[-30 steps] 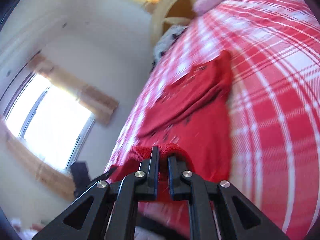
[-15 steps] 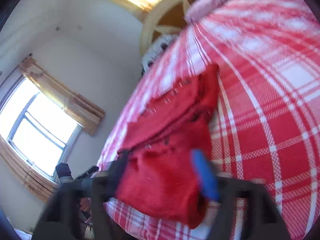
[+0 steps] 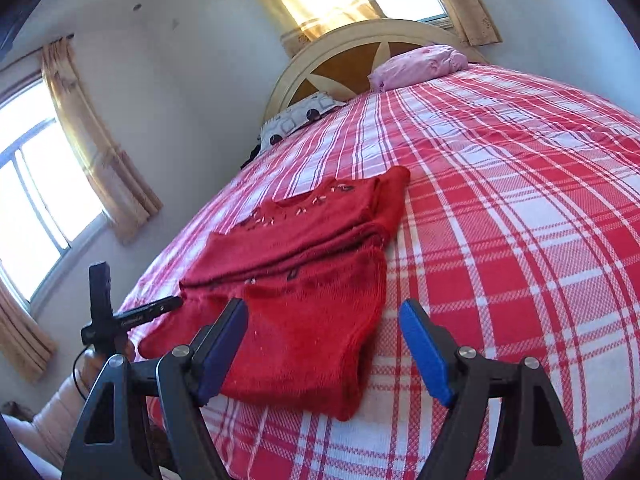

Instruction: Fold small clothes

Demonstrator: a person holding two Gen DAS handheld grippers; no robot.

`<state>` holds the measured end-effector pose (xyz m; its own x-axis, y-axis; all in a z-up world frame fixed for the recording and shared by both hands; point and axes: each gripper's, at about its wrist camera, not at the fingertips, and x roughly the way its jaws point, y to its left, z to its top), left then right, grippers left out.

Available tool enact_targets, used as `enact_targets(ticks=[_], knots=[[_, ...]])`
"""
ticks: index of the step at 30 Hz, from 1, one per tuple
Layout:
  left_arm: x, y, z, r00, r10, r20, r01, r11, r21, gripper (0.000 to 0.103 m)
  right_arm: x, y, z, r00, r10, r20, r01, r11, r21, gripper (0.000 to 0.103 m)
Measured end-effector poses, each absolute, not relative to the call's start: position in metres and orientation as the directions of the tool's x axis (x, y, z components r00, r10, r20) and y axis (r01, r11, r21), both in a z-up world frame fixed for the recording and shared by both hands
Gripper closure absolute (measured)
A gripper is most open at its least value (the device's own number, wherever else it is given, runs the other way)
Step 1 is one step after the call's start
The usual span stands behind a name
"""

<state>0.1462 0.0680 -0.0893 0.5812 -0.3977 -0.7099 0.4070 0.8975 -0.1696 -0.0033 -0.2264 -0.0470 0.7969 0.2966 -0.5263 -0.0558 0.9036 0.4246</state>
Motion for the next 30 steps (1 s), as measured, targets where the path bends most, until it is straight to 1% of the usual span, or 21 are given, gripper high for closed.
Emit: enact_targets(ticks=[2,9,11,12,13,18,20,24,25,26,27,28,29,30], knots=[[0.149,0.068,-0.095,0.569,-0.394,-0.721,0.405,0.898,-0.171,0.056,-0.002,-0.223,-0.050,0.796,0.290,-0.530,-0.052,0.907,0.418,0.024],[0.144,0.075,-0.099,0.549,-0.388,-0.741,0.382,0.904,-0.190,0.056,0.002,-0.220,-0.052,0.798,0.273,-0.537,-0.040,0.914,0.405,0.025],[0.142,0.076,-0.099,0.540,-0.394,-0.743,0.386,0.901,-0.197,0.056,0.003,-0.220,-0.050,0.797,0.271,-0.540,-0.046,0.918,0.393,0.027],[0.141,0.075,-0.100,0.539,-0.397,-0.743,0.389,0.900,-0.199,0.056,0.007,-0.220,-0.049,0.792,0.263,-0.551,-0.046,0.926,0.375,0.031],[0.140,0.074,-0.100,0.536,-0.401,-0.743,0.392,0.898,-0.202,0.056,0.010,-0.219,-0.049,0.787,0.257,-0.560,-0.045,0.931,0.363,0.033],[0.145,0.071,-0.099,0.520,-0.423,-0.742,0.402,0.888,-0.224,0.056,0.035,-0.215,-0.051,0.765,0.222,-0.605,-0.043,0.954,0.296,0.033],[0.147,0.072,-0.099,0.522,-0.421,-0.742,0.396,0.890,-0.226,0.053,0.049,-0.213,-0.054,0.753,0.190,-0.630,-0.030,0.967,0.255,0.033],[0.149,0.080,-0.100,0.514,-0.455,-0.727,0.376,0.881,-0.286,0.053,0.079,-0.208,-0.071,0.702,0.178,-0.690,-0.027,0.974,0.223,0.033],[0.149,0.082,-0.100,0.513,-0.463,-0.723,0.370,0.879,-0.300,0.053,0.083,-0.205,-0.076,0.691,0.165,-0.703,-0.024,0.978,0.206,0.038],[0.149,0.083,-0.101,0.513,-0.468,-0.720,0.367,0.878,-0.308,0.053,0.087,-0.201,-0.080,0.686,0.142,-0.714,-0.025,0.985,0.171,0.047],[0.148,0.084,-0.101,0.515,-0.472,-0.716,0.365,0.876,-0.314,0.053,0.087,-0.196,-0.082,0.688,0.124,-0.715,-0.028,0.989,0.144,0.071],[0.148,0.083,-0.100,0.517,-0.474,-0.713,0.365,0.875,-0.318,0.053,0.087,-0.190,-0.083,0.694,0.098,-0.713,-0.039,0.994,0.100,0.077],[0.148,0.083,-0.100,0.518,-0.480,-0.708,0.366,0.872,-0.324,0.053,0.085,-0.185,-0.082,0.704,0.083,-0.705,-0.046,0.996,0.071,0.080],[0.147,0.083,-0.100,0.520,-0.484,-0.703,0.368,0.871,-0.326,0.054,0.081,-0.182,-0.079,0.722,0.067,-0.689,-0.050,0.998,0.046,0.087]])
